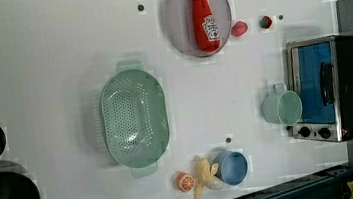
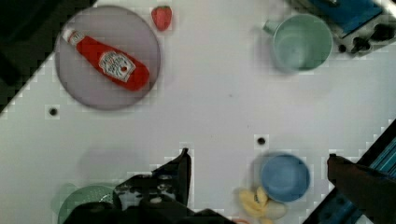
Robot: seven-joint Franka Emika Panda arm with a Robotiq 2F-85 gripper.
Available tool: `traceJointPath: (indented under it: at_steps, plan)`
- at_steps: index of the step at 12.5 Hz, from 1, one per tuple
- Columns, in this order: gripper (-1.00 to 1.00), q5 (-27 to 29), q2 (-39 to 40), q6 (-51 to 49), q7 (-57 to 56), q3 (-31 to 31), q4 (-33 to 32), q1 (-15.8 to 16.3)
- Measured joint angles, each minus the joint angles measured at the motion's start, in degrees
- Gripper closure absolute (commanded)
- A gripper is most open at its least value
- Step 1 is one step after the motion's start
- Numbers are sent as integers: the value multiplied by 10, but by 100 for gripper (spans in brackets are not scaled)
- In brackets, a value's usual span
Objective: Drag strainer left to right.
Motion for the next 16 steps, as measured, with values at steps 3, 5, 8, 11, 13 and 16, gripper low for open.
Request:
traceJointPath:
  at_steps: [3, 5, 8, 11, 13, 16]
  plan:
    - [-100, -9, 117, 113, 115, 116, -22, 13]
    - [-100, -11, 199, 176, 217, 190, -29, 15]
    - [-100, 2, 274, 224, 358, 242, -50, 40]
    - [-100, 2, 362, 297, 486, 264, -36, 50]
    - [-100, -5, 413, 345, 541, 262, -43, 50]
    - [-100, -49, 499, 434, 607, 250, -37, 52]
